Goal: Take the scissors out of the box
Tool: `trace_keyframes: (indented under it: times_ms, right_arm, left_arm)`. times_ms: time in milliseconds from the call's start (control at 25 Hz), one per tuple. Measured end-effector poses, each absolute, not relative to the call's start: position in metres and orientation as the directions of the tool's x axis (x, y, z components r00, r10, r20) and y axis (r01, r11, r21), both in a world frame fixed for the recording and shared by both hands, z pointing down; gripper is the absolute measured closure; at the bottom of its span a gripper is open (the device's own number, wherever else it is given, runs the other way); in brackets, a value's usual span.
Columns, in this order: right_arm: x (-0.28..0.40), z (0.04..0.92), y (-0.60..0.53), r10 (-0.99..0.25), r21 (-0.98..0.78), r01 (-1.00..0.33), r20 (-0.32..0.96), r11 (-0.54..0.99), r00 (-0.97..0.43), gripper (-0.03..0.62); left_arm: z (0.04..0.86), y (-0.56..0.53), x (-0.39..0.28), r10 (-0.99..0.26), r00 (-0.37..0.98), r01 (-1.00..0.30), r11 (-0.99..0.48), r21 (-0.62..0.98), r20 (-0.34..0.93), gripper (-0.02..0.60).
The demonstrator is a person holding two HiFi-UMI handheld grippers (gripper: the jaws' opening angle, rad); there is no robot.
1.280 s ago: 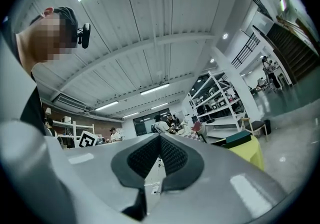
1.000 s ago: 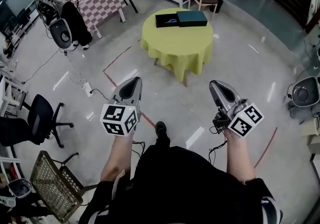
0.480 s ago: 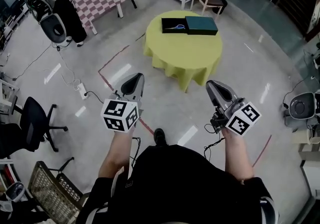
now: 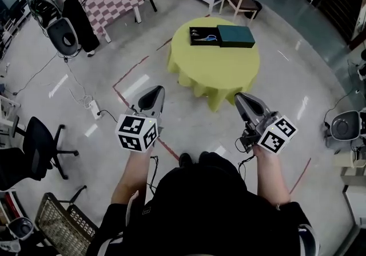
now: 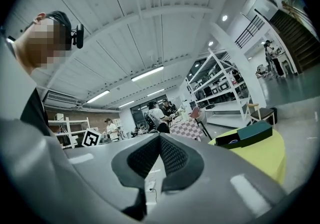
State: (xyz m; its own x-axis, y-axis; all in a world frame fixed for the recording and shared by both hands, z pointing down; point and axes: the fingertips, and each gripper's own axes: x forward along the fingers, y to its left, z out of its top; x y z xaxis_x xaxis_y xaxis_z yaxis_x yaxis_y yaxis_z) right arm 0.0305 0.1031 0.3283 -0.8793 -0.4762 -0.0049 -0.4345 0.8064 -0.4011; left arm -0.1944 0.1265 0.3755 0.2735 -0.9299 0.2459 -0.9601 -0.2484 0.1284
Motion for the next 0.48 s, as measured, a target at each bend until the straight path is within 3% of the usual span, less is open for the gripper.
trace_keyframes:
  times_ms: [480]
  right_arm:
    - [0.013, 0.349, 0.023, -0.450, -0.451, -0.397, -0.012, 0.800, -0.893, 0.583]
  left_arm:
    - [0.388, 0.061, -0.214, -0.928, 0.246, -0.968, -0.220, 0.120, 0.281, 0.566]
